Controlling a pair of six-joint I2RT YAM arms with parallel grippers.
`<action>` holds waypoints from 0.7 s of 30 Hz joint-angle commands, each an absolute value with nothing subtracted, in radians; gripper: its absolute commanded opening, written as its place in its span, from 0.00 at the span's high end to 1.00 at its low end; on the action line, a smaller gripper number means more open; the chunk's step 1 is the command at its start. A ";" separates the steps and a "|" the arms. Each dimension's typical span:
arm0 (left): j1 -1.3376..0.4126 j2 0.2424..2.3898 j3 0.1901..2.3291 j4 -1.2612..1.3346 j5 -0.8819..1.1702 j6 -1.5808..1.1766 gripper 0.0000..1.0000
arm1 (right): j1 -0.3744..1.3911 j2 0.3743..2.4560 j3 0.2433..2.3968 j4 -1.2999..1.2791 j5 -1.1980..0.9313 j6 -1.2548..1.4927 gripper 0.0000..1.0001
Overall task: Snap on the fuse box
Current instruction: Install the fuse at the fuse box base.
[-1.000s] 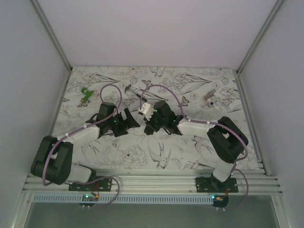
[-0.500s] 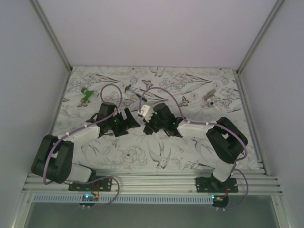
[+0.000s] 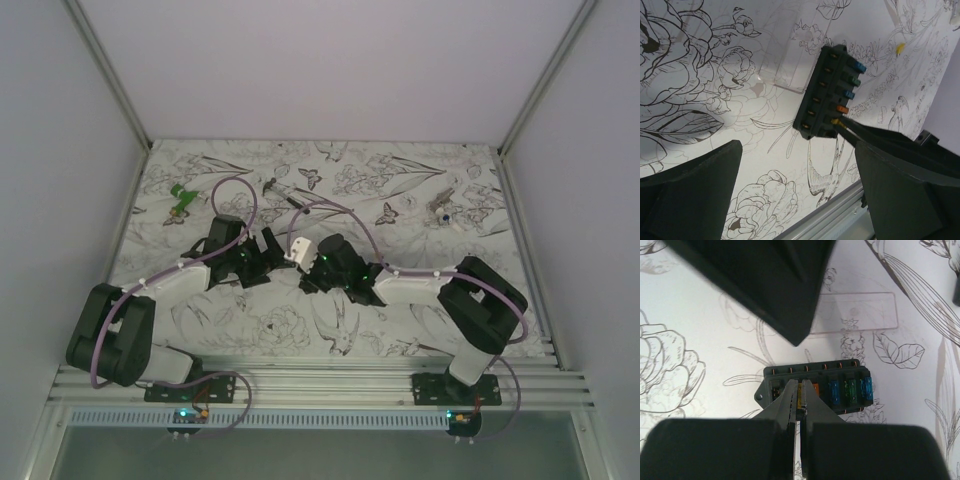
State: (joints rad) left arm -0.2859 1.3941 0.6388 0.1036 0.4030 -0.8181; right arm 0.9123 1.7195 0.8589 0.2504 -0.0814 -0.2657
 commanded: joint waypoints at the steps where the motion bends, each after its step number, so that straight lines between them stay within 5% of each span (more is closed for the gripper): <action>1: -0.276 1.379 0.637 0.077 0.421 -0.817 0.01 | 0.962 1.685 0.815 0.243 -0.026 -0.229 1.00; 21: -0.256 1.320 0.621 0.028 0.397 -0.805 0.01 | 1.025 1.690 0.732 0.479 0.264 -0.138 1.00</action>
State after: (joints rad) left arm -0.2653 1.3342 0.6327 0.0631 0.3985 -0.8173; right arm 1.0172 1.6764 0.7330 0.4229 0.1570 -0.1509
